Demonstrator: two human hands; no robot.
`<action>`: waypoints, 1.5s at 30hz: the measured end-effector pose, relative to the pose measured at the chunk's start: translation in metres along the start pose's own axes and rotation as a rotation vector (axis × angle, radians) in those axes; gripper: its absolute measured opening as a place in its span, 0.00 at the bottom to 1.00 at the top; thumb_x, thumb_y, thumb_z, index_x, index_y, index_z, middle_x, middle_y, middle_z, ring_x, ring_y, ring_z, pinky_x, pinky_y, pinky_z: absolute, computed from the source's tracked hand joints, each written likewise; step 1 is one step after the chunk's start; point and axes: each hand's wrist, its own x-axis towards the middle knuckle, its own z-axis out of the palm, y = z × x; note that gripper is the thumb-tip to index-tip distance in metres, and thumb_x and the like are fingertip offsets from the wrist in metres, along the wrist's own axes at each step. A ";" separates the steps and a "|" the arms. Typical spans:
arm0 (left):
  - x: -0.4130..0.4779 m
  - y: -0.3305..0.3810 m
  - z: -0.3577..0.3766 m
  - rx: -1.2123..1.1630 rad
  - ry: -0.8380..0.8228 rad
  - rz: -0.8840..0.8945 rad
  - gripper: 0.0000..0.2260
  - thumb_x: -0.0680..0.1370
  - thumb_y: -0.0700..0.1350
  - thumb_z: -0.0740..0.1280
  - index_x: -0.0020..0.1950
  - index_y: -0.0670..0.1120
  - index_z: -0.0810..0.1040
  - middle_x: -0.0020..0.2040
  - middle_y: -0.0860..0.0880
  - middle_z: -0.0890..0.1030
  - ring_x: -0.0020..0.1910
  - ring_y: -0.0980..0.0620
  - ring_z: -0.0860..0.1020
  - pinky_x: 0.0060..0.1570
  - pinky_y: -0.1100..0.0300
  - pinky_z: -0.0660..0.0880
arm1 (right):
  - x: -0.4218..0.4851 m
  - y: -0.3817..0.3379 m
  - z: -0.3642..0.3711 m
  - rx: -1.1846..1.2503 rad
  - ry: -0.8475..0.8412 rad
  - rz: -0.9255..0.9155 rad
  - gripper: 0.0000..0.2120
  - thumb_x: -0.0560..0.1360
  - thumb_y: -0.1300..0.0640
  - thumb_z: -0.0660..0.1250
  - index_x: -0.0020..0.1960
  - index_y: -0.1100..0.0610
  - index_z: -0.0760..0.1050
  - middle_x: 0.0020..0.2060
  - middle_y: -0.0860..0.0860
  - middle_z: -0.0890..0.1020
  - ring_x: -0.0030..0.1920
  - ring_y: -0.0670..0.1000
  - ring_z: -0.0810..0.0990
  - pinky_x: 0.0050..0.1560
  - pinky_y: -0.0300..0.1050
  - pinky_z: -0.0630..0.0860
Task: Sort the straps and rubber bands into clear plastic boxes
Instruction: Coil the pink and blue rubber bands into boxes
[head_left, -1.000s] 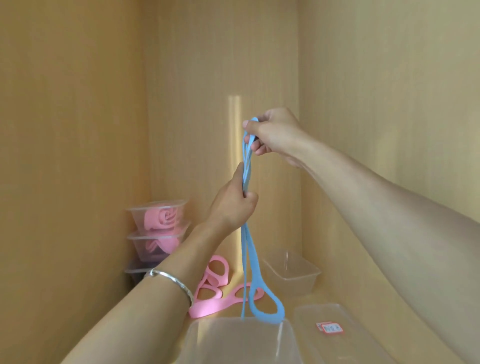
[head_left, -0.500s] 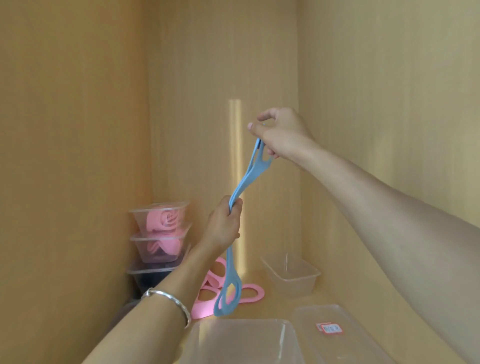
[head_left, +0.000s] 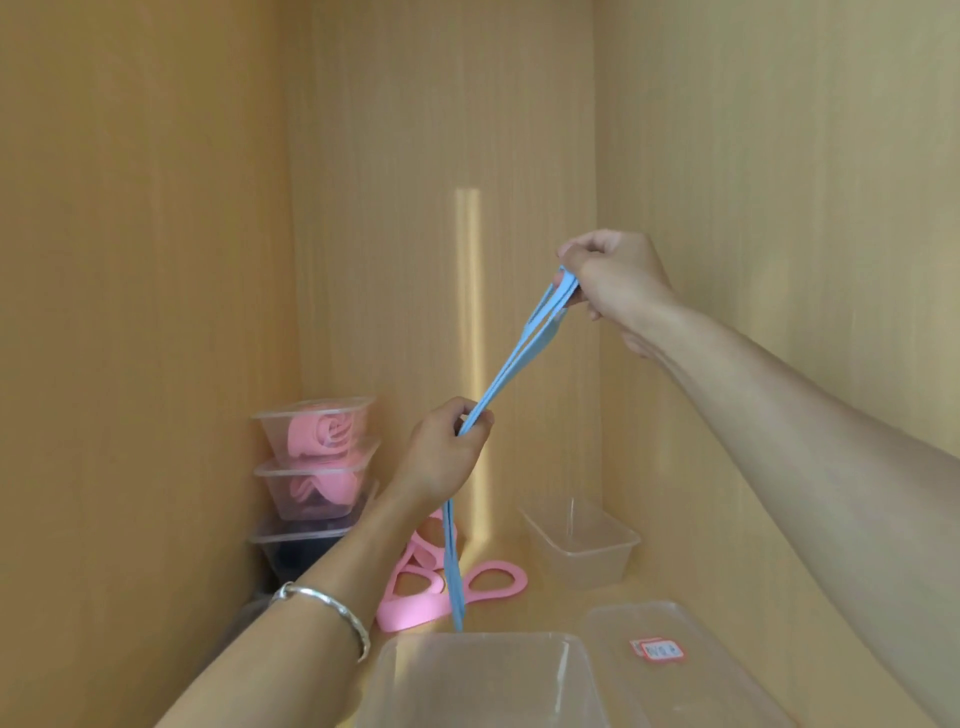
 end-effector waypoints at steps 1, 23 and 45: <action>-0.001 -0.002 0.001 -0.020 -0.004 -0.018 0.09 0.79 0.48 0.63 0.40 0.49 0.75 0.27 0.55 0.67 0.28 0.54 0.65 0.32 0.60 0.66 | 0.000 0.000 0.001 -0.005 0.011 -0.022 0.12 0.78 0.60 0.60 0.38 0.50 0.75 0.34 0.49 0.80 0.26 0.41 0.78 0.21 0.32 0.65; 0.010 0.029 -0.011 -0.352 0.104 -0.247 0.06 0.76 0.44 0.70 0.41 0.48 0.74 0.33 0.51 0.71 0.28 0.54 0.66 0.31 0.61 0.65 | -0.131 0.140 0.008 -0.083 -0.547 0.648 0.08 0.80 0.54 0.61 0.47 0.57 0.74 0.29 0.53 0.81 0.25 0.48 0.77 0.26 0.38 0.73; -0.020 0.069 0.004 -0.517 0.009 -0.237 0.07 0.74 0.35 0.66 0.43 0.48 0.76 0.34 0.51 0.71 0.29 0.55 0.68 0.33 0.62 0.66 | -0.138 0.105 0.046 -0.085 -0.636 0.207 0.23 0.64 0.42 0.74 0.51 0.49 0.68 0.44 0.51 0.79 0.36 0.49 0.78 0.32 0.42 0.70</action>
